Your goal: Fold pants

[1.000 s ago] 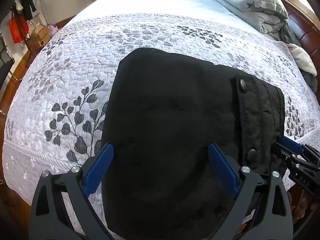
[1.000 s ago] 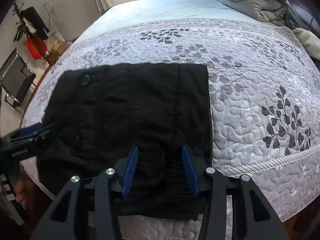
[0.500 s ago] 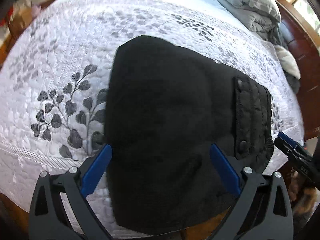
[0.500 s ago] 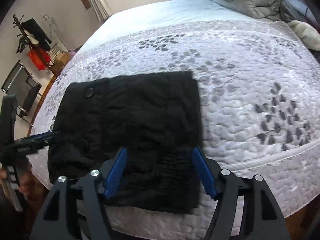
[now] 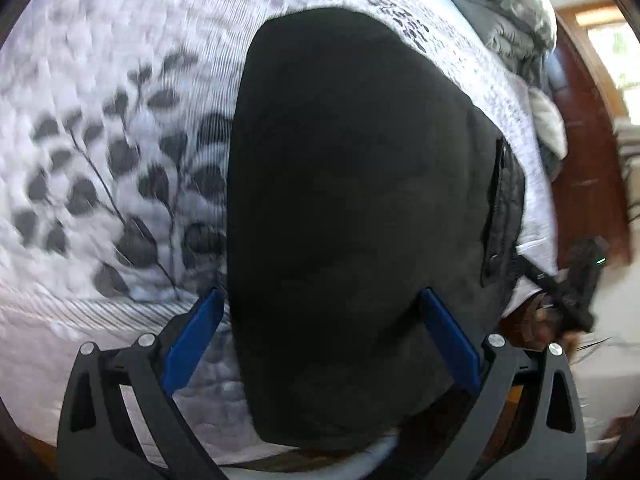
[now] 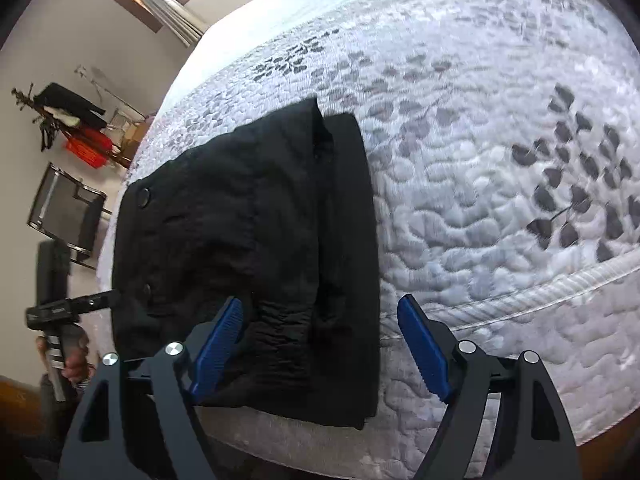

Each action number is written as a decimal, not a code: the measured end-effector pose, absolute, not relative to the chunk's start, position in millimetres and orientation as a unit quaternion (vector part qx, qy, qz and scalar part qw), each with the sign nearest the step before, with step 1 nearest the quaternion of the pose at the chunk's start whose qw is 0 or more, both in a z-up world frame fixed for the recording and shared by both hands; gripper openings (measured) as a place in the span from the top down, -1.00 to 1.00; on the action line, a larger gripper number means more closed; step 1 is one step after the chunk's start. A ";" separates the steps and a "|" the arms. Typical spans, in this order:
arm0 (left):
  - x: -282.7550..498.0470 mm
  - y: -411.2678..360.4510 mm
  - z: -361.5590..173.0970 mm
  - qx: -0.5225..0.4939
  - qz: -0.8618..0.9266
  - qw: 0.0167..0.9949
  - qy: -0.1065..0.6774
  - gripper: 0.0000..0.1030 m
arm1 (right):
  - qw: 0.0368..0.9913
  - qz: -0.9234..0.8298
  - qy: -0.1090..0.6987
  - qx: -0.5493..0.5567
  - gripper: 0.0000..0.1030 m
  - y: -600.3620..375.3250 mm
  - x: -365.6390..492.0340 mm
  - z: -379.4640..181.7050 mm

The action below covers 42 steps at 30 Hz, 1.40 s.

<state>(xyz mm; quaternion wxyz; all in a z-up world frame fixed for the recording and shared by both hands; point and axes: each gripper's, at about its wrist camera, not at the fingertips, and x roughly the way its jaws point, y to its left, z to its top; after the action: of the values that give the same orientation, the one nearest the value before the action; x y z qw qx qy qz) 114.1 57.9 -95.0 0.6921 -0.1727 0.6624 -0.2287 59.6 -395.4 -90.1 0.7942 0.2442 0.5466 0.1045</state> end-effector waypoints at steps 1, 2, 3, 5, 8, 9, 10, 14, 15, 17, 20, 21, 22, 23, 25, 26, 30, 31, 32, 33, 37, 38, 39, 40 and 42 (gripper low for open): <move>115.5 61.2 -100.1 -0.191 -0.235 0.681 0.667 -0.90 | 0.790 0.109 0.549 0.251 -0.59 -395.7 60.0 -93.5; 116.2 64.2 -104.9 -0.208 -0.242 0.670 0.670 -0.90 | 0.786 0.114 0.552 0.255 -0.62 -396.1 61.1 -96.2; 116.6 67.5 -111.2 -0.227 -0.249 0.657 0.674 -0.90 | 0.780 0.117 0.555 0.263 -0.62 -396.6 61.9 -100.5; 117.7 71.2 -123.1 -0.256 -0.261 0.635 0.681 -0.90 | 0.773 0.116 0.561 0.273 -0.64 -397.8 63.4 -106.9; 117.3 73.7 -132.3 -0.280 -0.273 0.618 0.682 -0.90 | 0.760 0.127 0.561 0.302 -0.65 -401.3 64.7 -115.8; 117.7 73.4 -132.8 -0.280 -0.274 0.618 0.682 -0.91 | 0.755 0.131 0.562 0.313 -0.65 -402.4 65.4 -119.2; 117.5 72.5 -133.0 -0.278 -0.277 0.618 0.681 -0.91 | 0.750 0.136 0.562 0.322 -0.66 -403.2 66.3 -122.7; 114.0 60.9 -128.5 -0.267 -0.289 0.618 0.680 -0.92 | 0.744 0.136 0.565 0.329 -0.69 -403.2 66.4 -127.5; 111.4 58.2 -124.9 -0.254 -0.288 0.625 0.680 -0.92 | 0.745 0.137 0.566 0.325 -0.69 -402.2 67.0 -127.0; 107.4 48.3 -122.2 -0.229 -0.291 0.637 0.676 -0.94 | 0.746 0.139 0.569 0.317 -0.70 -398.4 70.2 -126.3; 107.5 43.8 -122.0 -0.227 -0.280 0.643 0.676 -0.94 | 0.744 0.144 0.576 0.306 -0.75 -392.8 74.7 -128.3; 108.7 42.9 -122.5 -0.233 -0.277 0.641 0.677 -0.94 | 0.744 0.144 0.577 0.305 -0.76 -391.6 75.9 -129.4; 110.2 42.6 -123.9 -0.242 -0.275 0.636 0.679 -0.94 | 0.743 0.144 0.578 0.306 -0.78 -391.1 76.1 -130.0; 111.4 43.4 -124.9 -0.253 -0.273 0.632 0.680 -0.94 | 0.742 0.144 0.578 0.307 -0.78 -390.4 76.1 -129.7; 112.0 46.9 -121.8 -0.266 -0.270 0.626 0.681 -0.94 | 0.742 0.143 0.576 0.313 -0.78 -390.5 77.6 -129.5; 112.9 46.6 -121.2 -0.273 -0.273 0.621 0.682 -0.94 | 0.741 0.144 0.575 0.315 -0.78 -391.3 77.5 -129.9; 113.4 45.9 -129.7 -0.306 -0.294 0.595 0.682 -0.93 | 0.724 0.160 0.573 0.349 -0.82 -400.5 73.8 -140.0; 112.4 43.1 -133.2 -0.315 -0.300 0.586 0.684 -0.93 | 0.719 0.163 0.572 0.360 -0.83 -400.7 74.8 -143.4; 110.9 39.5 -135.0 -0.315 -0.301 0.583 0.686 -0.93 | 0.718 0.164 0.572 0.361 -0.84 -400.7 76.1 -144.0; 110.1 36.3 -135.1 -0.307 -0.298 0.587 0.687 -0.93 | 0.722 0.165 0.572 0.354 -0.84 -399.6 77.3 -143.2; 106.8 22.9 -133.7 -0.300 -0.292 0.594 0.687 -0.93 | 0.724 0.169 0.566 0.357 -0.74 -402.6 76.1 -143.4; 106.4 21.9 -133.2 -0.304 -0.289 0.593 0.687 -0.93 | 0.724 0.170 0.564 0.360 -0.67 -404.4 75.2 -143.4; 105.5 20.3 -132.4 -0.308 -0.286 0.593 0.686 -0.93 | 0.723 0.172 0.562 0.364 -0.63 -408.7 73.5 -143.9; 104.5 20.1 -131.2 -0.310 -0.285 0.595 0.685 -0.93 | 0.723 0.174 0.559 0.367 -0.53 -411.6 71.8 -143.9; 105.6 15.9 -128.7 -0.301 -0.283 0.604 0.682 -0.92 | 0.725 0.178 0.554 0.369 -0.38 -415.7 69.0 -143.0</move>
<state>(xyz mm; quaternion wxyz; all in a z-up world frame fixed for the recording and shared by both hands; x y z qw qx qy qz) 105.6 15.9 -128.7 0.6036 -0.3005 0.6820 -0.2832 69.0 -415.7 -143.0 0.7249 0.3692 0.5537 0.1777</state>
